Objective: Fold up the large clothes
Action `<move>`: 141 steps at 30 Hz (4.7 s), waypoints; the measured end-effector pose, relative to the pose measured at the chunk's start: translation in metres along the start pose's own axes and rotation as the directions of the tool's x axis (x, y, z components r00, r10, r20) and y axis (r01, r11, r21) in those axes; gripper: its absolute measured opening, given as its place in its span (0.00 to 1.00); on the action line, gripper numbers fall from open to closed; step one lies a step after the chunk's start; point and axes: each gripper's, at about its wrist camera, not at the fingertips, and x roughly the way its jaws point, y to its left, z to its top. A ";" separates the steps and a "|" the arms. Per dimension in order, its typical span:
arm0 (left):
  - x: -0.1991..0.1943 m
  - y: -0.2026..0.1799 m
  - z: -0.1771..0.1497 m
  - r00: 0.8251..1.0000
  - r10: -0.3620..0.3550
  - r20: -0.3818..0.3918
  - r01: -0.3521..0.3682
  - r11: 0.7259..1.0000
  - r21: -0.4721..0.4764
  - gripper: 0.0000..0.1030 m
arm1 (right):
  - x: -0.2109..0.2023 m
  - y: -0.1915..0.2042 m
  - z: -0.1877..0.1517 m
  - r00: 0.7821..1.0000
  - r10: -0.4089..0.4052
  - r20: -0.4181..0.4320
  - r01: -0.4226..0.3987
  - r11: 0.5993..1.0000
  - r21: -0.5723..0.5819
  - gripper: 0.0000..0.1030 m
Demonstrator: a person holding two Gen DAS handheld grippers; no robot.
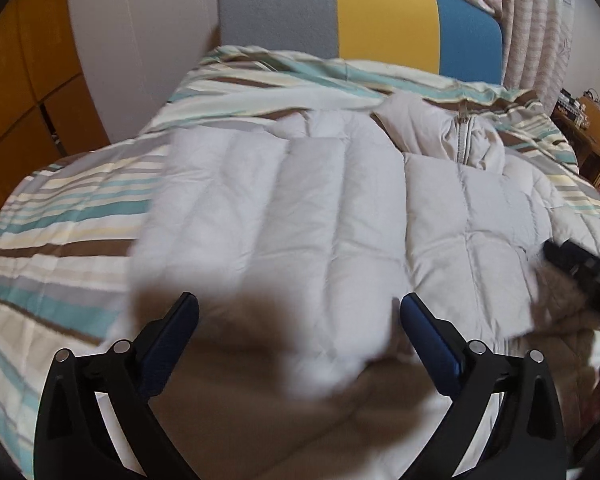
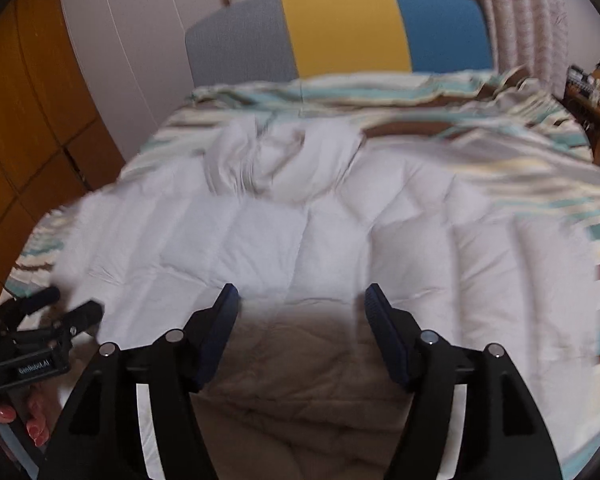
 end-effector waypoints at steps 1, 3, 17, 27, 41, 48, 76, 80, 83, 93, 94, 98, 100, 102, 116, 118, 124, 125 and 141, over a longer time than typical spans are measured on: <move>-0.007 0.004 -0.003 1.000 0.007 0.011 -0.007 1.000 -0.003 0.97 | -0.013 -0.002 0.002 1.000 -0.001 0.014 0.001 1.000 -0.004 0.63; -0.026 0.017 -0.013 0.999 0.020 0.039 -0.019 1.000 -0.009 0.97 | -0.036 -0.006 0.001 1.000 0.001 0.016 -0.001 1.000 0.001 0.63; -0.116 0.116 -0.097 0.993 0.075 0.093 -0.059 0.985 -0.161 0.97 | -0.192 -0.059 -0.114 1.000 -0.017 -0.012 0.017 0.998 0.060 0.63; -0.132 0.137 -0.157 0.997 0.077 0.021 -0.073 0.983 -0.170 0.96 | -0.223 -0.083 -0.203 0.986 -0.025 -0.162 0.046 0.991 0.129 0.62; -0.146 0.127 -0.214 1.000 0.025 -0.008 -0.025 0.995 -0.101 0.89 | -0.217 -0.081 -0.251 0.952 0.062 -0.298 -0.015 0.987 0.159 0.55; -0.155 0.112 -0.215 0.999 -0.035 -0.027 0.032 0.993 -0.116 0.35 | -0.214 -0.076 -0.246 0.944 0.165 -0.287 -0.117 0.977 0.178 0.18; -0.121 0.109 0.002 0.940 -0.314 0.132 0.337 0.914 -0.225 0.13 | -0.181 -0.127 -0.064 0.930 0.328 0.168 -0.368 0.824 0.431 0.14; -0.092 0.117 0.034 0.943 -0.305 0.136 0.333 0.898 -0.289 0.13 | -0.155 -0.142 -0.043 0.932 0.316 0.178 -0.363 0.793 0.489 0.14; -0.077 0.117 0.049 0.945 -0.296 0.141 0.325 0.900 -0.292 0.13 | -0.131 -0.154 -0.029 0.939 0.296 0.174 -0.343 0.782 0.521 0.14; -0.043 0.130 0.069 0.956 -0.218 0.198 0.276 0.896 -0.348 0.73 | -0.065 -0.189 -0.020 0.949 0.245 0.200 -0.316 0.733 0.602 0.21; -0.046 0.133 0.067 0.956 -0.189 0.226 0.261 0.898 -0.354 0.80 | -0.063 -0.190 -0.020 0.948 0.241 0.210 -0.319 0.733 0.601 0.24; -0.046 0.148 0.060 0.949 -0.164 0.269 0.258 0.893 -0.368 0.84 | -0.059 -0.192 -0.019 0.936 0.236 0.259 -0.347 0.732 0.587 0.42; -0.039 0.151 0.054 0.955 -0.170 0.243 0.251 0.899 -0.358 0.84 | -0.064 -0.188 -0.017 0.924 0.244 0.293 -0.373 0.742 0.558 0.62; -0.032 0.151 0.049 0.958 -0.185 0.219 0.253 0.904 -0.344 0.90 | -0.075 -0.181 -0.017 0.914 0.233 0.333 -0.385 0.758 0.527 0.76; 0.042 0.144 0.031 0.975 -0.217 -0.043 0.196 0.937 -0.290 0.94 | -0.049 -0.177 -0.043 0.989 0.138 -0.043 -0.102 0.877 0.470 0.97; 0.056 0.146 0.027 0.962 -0.256 -0.096 0.213 0.922 -0.323 0.93 | -0.041 -0.180 -0.043 0.987 0.156 -0.042 -0.116 0.864 0.490 0.94; 0.049 0.123 0.011 0.937 -0.324 -0.132 0.283 0.924 -0.256 0.51 | -0.036 -0.167 -0.047 0.968 0.239 -0.074 -0.179 0.870 0.460 0.52; 0.045 0.119 0.008 0.938 -0.319 -0.135 0.282 0.930 -0.237 0.48 | -0.037 -0.169 -0.049 0.965 0.251 -0.073 -0.190 0.864 0.466 0.51; -0.060 0.108 -0.114 0.901 -0.414 -0.133 0.376 0.895 -0.240 0.45 | -0.118 -0.184 -0.115 0.945 0.313 -0.088 -0.246 0.865 0.438 0.46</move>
